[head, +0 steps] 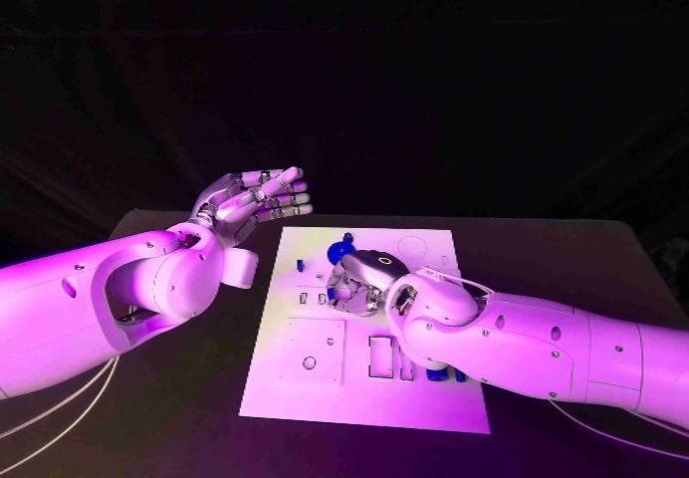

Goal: Assemble the parts on the task board

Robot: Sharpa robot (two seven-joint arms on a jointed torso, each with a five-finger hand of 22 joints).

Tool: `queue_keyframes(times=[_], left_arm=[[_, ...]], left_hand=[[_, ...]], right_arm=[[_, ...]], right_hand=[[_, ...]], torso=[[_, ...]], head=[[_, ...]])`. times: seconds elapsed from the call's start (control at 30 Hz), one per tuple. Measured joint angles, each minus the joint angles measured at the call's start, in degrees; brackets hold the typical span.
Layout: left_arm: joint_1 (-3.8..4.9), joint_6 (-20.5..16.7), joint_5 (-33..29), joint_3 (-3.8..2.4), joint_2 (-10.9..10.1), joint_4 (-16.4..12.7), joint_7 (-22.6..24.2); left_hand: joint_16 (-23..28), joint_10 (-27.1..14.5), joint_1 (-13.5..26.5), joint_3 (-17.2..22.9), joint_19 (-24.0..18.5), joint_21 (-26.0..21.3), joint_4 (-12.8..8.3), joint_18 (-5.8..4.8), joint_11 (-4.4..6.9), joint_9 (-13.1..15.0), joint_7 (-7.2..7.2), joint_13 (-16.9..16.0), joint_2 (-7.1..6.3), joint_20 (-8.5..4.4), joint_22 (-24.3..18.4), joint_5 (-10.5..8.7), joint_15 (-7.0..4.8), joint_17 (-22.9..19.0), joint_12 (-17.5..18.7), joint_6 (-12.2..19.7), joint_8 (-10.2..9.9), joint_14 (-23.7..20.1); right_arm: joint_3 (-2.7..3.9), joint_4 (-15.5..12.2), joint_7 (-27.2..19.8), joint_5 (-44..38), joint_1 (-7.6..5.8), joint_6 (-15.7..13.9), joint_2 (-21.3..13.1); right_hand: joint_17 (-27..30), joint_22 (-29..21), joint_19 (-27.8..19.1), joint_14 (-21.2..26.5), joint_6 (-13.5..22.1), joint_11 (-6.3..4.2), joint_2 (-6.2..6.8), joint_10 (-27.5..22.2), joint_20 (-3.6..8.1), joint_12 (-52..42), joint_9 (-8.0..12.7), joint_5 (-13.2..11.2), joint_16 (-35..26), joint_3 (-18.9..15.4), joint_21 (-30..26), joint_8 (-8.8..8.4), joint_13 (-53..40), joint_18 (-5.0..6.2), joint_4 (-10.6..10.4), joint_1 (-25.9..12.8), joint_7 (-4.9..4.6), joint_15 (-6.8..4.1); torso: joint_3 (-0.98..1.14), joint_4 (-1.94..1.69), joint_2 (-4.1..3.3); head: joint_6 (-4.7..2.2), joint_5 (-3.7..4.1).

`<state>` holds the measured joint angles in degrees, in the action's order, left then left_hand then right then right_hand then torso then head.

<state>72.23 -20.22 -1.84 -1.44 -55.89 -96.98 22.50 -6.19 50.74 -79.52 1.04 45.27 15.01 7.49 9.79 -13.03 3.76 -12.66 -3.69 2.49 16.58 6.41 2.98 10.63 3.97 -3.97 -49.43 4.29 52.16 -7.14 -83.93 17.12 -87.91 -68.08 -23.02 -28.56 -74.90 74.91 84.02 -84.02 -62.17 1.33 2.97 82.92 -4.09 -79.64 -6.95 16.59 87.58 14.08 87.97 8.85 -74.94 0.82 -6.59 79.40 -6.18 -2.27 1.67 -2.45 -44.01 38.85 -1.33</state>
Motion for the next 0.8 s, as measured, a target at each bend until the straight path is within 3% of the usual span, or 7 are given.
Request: queue_keyframes(times=[0.53, 0.8], left_arm=[[0.0, 0.21, -0.01, 0.0, 0.01, 0.04, -0.27], [0.0, 0.29, -0.02, 0.0, 0.01, 0.06, -0.37]], left_hand=[[0.0, 0.0, 0.0, 0.0, 0.0, 0.0, 0.0, 0.0, 0.0, 0.0, 0.0, 0.0, 0.0, 0.0, 0.01, 0.0, 0.0, 0.0, 0.0, 0.0, 0.0, 0.0], [0.0, 0.0, 0.0, 0.0, 0.0, 0.0, 0.0, 0.01, 0.0, 0.0, 0.0, 0.0, 0.0, 0.0, -0.05, 0.0, 0.0, 0.0, 0.0, 0.0, 0.0, 0.0]], right_arm=[[0.05, 0.65, -0.24, -0.74, 0.06, 0.04, 0.07], [0.06, 0.39, -0.31, -0.75, 0.04, 0.59, 0.04]], right_hand=[[0.0, 0.04, 0.0, 0.0, 0.11, 0.0, 0.01, 0.0, 0.0, 0.0, -0.16, -0.14, 0.0, -0.16, 0.0, 0.01, 0.0, 0.0, -0.14, -0.01, 0.11, 0.0], [-0.05, 0.04, 0.0, 0.0, 0.12, 0.0, 0.49, 0.0, 0.0, 0.0, -1.25, -0.76, 0.0, -0.17, 0.0, 0.03, 0.0, 0.0, -0.14, -0.48, 0.12, 0.0]], torso=[[-0.01, 0.01, 0.02], [-0.01, 0.02, 0.02]], head=[[0.28, -0.05], [0.43, -0.01]])
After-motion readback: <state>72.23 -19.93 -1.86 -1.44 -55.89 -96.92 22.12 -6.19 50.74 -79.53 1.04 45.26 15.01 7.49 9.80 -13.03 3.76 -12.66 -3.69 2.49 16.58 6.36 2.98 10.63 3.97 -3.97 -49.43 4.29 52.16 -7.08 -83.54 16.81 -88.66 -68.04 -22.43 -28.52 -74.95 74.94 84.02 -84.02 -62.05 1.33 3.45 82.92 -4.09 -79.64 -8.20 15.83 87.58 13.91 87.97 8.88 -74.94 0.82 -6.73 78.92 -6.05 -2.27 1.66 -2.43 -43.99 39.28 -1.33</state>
